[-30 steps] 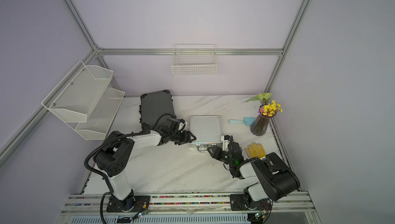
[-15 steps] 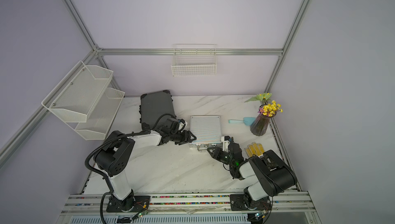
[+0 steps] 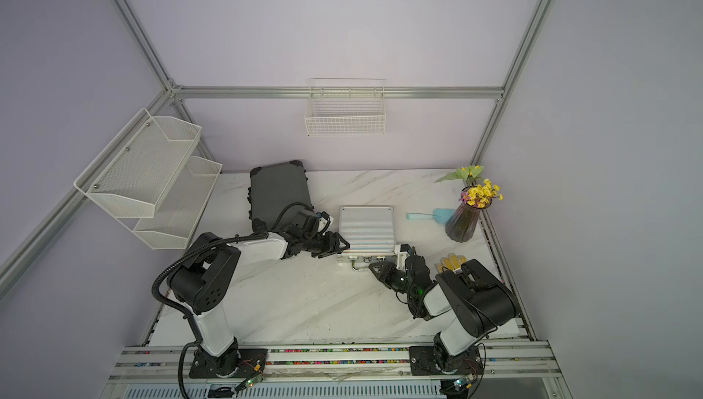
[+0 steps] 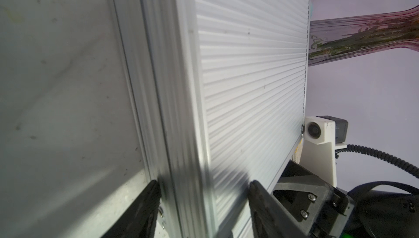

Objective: Open the poker set cases
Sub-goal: Pick up the poker set case from the center of the board.

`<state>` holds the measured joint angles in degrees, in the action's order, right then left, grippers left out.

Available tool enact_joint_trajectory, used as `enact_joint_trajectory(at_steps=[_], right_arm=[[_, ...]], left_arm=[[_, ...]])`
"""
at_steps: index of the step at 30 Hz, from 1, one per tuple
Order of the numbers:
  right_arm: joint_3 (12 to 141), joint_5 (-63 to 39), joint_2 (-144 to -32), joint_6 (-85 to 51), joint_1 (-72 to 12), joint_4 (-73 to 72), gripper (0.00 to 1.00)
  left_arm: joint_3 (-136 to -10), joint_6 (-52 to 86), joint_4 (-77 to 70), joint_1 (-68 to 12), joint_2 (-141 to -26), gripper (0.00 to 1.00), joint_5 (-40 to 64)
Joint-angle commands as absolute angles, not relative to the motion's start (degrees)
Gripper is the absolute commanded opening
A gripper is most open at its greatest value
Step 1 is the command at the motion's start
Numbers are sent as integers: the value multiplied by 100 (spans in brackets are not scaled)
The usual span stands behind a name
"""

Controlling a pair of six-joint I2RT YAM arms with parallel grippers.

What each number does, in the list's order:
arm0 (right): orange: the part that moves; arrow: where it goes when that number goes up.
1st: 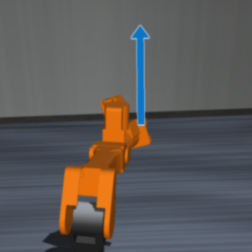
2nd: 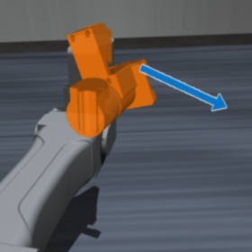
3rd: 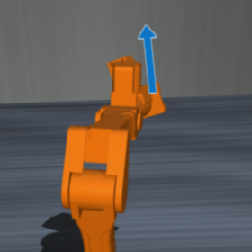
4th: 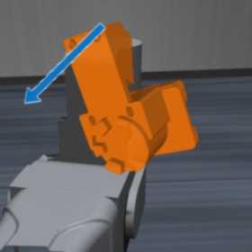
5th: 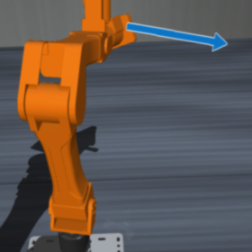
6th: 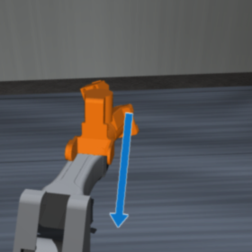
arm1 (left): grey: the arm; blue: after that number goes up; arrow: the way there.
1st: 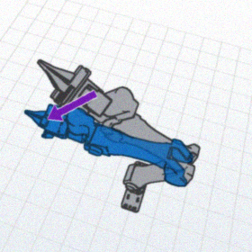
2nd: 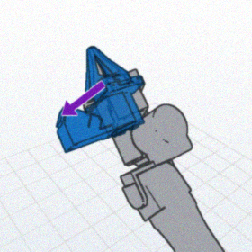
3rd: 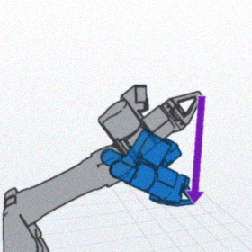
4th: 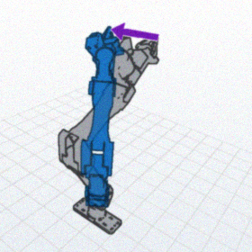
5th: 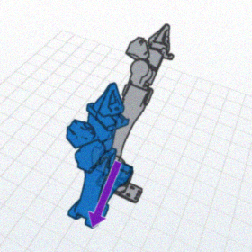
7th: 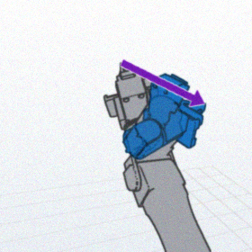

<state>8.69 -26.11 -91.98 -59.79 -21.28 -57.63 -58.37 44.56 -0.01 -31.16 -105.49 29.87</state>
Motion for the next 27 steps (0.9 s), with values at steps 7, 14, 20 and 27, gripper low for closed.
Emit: enact_joint_trajectory(at_steps=[7, 14, 20, 27], right_arm=[[748, -2479, -9802, -7016, -2162, -7174, 31], [625, -2388, -10433, -7511, -2164, -8091, 28], [623, -2280, -10646, -7717, -2177, -8350, 29], [628, -2113, -10450, -7874, -2179, -8333, 28]], left_arm=[[-5603, 4614, -280, -3173, -10736, 62, 3116], [-5529, 4658, -358, -3182, -10664, 62, 3083], [-5445, 4685, -444, -3190, -10591, 62, 3087], [-5416, 4676, -441, -3190, -10577, 63, 3111]])
